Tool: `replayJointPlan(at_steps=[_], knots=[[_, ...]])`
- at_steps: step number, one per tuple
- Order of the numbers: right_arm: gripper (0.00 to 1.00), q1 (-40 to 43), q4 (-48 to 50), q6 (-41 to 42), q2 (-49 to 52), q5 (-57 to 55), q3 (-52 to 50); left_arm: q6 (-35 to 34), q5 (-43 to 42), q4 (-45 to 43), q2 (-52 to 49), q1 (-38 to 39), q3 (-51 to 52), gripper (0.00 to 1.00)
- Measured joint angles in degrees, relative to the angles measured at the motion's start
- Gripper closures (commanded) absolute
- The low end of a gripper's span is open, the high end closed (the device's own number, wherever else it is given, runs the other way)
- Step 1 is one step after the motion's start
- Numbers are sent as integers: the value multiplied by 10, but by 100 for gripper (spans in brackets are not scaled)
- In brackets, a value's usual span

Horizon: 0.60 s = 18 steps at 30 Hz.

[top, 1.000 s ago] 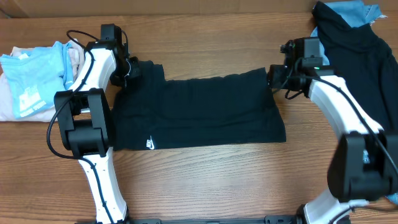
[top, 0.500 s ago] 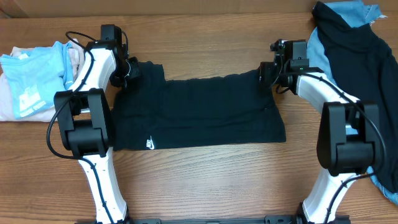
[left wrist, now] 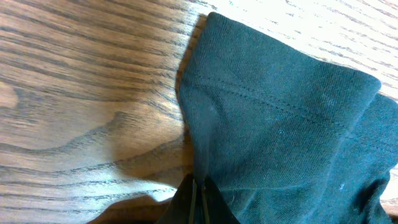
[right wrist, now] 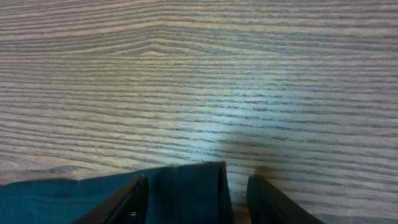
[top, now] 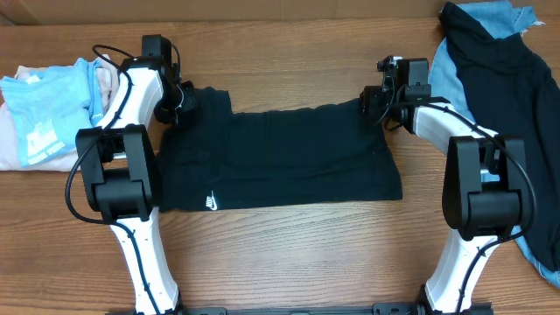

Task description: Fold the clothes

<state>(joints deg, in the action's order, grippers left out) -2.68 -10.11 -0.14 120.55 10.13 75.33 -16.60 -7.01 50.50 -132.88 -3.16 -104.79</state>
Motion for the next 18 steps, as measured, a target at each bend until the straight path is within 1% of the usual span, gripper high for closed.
replayJointPlan(at_steps=[7, 8, 9, 11, 12, 13, 14, 15, 18], knots=[[46, -10, 14, -1, 9, 0, 1, 0, 0, 2, 0, 0, 0, 96], [48, -12, 15, 0, 14, 0, 2, 0, 0, 2, 0, 0, 0, 96], [52, -15, 19, -3, 19, 0, 3, 0, 0, 2, 0, 0, 0, 96], [65, -17, 19, -4, 22, 1, 7, 0, 0, 2, 0, 0, 0, 96], [74, -19, 19, -4, 23, 0, 7, 0, 0, 2, 0, 0, 0, 96], [85, -19, 20, -3, 24, 0, 7, 0, 0, 2, 0, 0, 0, 96], [92, -19, 18, 1, 24, -1, 8, 0, 0, 2, 0, 0, 0, 96], [96, -19, 17, 6, 25, -4, 9, 0, 0, 2, 0, 0, 0, 96], [96, -16, 2, 21, 27, -8, 17, 0, 0, 2, 0, 0, 0, 96]])
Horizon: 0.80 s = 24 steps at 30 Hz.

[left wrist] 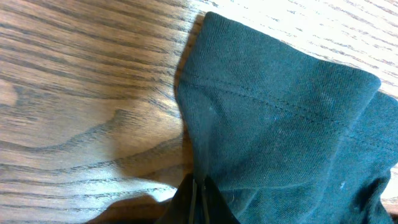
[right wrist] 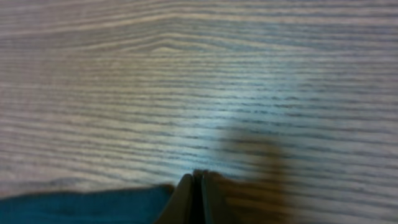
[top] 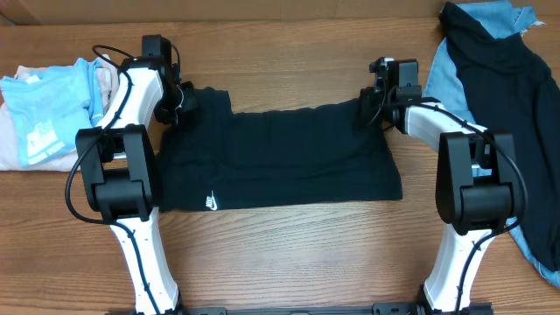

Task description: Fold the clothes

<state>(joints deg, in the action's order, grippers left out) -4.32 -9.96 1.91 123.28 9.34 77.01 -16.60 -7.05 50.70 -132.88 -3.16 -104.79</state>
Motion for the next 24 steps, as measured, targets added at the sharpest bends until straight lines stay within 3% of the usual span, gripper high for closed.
replayJointPlan(at_steps=[11, 24], knots=[[96, 9, -178, 11, 2, -49, 105, 0, 0, 12, 31, -8, 0, 96], [96, 9, -445, 11, 2, -71, 219, 1, 0, 118, 109, -10, -3, 96]])
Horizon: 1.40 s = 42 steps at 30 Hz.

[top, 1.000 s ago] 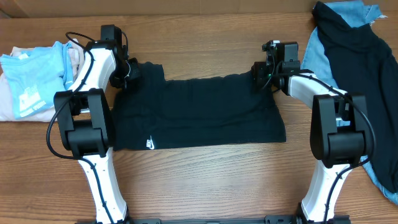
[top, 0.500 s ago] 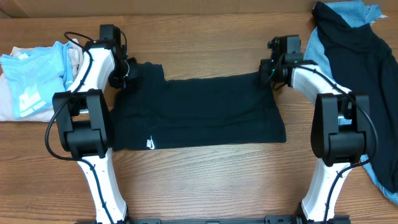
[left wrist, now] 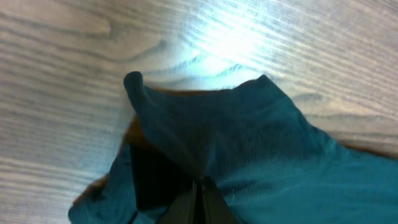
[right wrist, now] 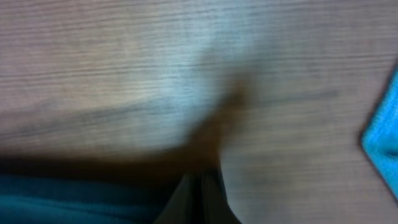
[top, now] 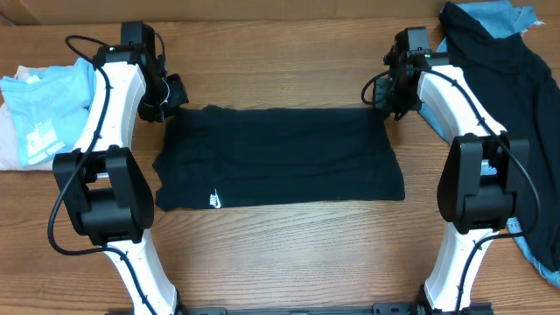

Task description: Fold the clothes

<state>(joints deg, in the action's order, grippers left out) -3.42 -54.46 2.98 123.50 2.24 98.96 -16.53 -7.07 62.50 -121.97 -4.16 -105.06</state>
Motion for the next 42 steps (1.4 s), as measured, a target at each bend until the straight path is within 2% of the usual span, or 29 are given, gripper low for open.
replayJointPlan(at_steps=[8, 16, 20, 25, 30, 38, 39, 40, 42], knots=[[96, 0, -118, 0, 0, -25, 22, 4, 0, 72, 0, 0, 0, 96], [96, 0, -193, 0, 0, -34, 23, 19, 7, 162, 0, 0, 0, 96], [96, 0, -228, 0, 0, -37, 23, 26, 21, 184, 0, 0, 0, 96], [87, 0, -262, 2, 0, -38, 23, 37, 31, 212, 0, 0, 0, 96], [87, 0, -289, 0, 0, -41, 24, 49, 35, 237, 0, 0, 0, 96], [87, 0, -313, 0, 0, -42, 24, 52, 36, 224, 0, 0, 41, 96], [85, 0, -316, 0, 0, -42, 24, 52, 37, 222, 0, 0, 47, 96], [78, 0, -318, 1, 0, -41, 24, 52, 37, 219, 0, 0, 55, 96], [75, 0, -320, 2, 0, -37, 24, 52, 37, 216, 0, 0, 66, 96]])
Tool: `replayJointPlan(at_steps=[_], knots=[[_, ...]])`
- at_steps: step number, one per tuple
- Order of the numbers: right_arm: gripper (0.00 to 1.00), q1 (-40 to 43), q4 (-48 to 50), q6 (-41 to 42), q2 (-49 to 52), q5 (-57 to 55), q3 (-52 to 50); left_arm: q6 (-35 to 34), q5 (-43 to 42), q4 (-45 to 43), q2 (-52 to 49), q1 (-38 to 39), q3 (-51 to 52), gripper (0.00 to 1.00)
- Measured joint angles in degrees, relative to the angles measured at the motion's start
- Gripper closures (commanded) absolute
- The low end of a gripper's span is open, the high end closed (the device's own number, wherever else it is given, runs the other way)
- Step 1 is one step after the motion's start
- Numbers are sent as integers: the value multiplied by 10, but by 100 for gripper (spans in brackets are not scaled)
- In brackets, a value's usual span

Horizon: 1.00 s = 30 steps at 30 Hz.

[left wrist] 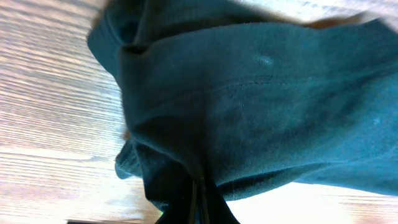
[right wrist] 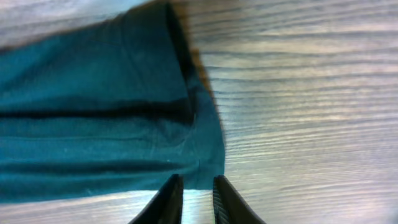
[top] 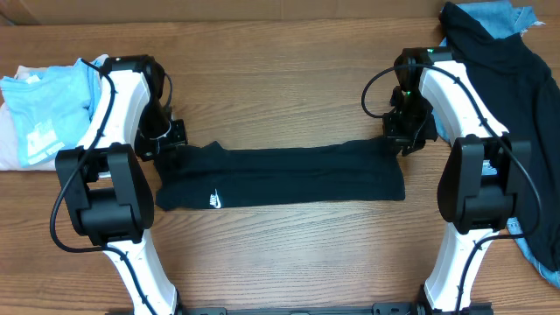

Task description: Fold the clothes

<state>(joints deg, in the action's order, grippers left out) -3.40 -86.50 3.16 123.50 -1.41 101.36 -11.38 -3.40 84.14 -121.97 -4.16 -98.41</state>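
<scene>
A black garment (top: 289, 175) with a small white logo lies across the middle of the table as a narrow band, its far half doubled over the near half. At the band's left end my left gripper (top: 166, 136) is shut on a bunched fold of the dark cloth (left wrist: 249, 93), which covers the fingertips in the left wrist view. My right gripper (top: 407, 140) is at the right end. In the right wrist view its fingers (right wrist: 169, 193) stand slightly apart over bare wood, just off the edge of the cloth (right wrist: 93, 124).
A folded light-blue shirt (top: 44, 114) on pale pink clothes sits at the far left. A heap of black and blue clothes (top: 516, 87) fills the right side. Bare wooden table (top: 280, 254) lies in front of the garment.
Both grippers have moved toward the near side with the far edge, so the garment is now a narrower doubled band. The right gripper has opened and let go; the left stays shut.
First the left gripper was shut on the far left corner, and the right stood open around the far right corner. The right then shut. Later both held the far edge stretched straight. Now that edge lies folded over the near half.
</scene>
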Motion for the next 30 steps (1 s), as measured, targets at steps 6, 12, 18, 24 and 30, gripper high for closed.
replayJointPlan(at_steps=[6, 12, 18, 24, 30], knots=[[73, 0, 0, -2, 0, 17, 0, 0, -1, 0, 0, 3, 11, 96], [72, 0, 45, -2, 0, 26, -19, 11, -2, 25, 0, 18, 11, 96], [67, 0, 89, -2, 0, 27, -64, 13, 2, 27, 0, 26, 15, 96], [90, 0, 111, -2, 0, 27, -89, 13, 3, 24, 0, 26, 29, 96], [96, 0, 115, -2, 0, 36, -89, 13, 5, 19, 0, 26, 29, 96]])
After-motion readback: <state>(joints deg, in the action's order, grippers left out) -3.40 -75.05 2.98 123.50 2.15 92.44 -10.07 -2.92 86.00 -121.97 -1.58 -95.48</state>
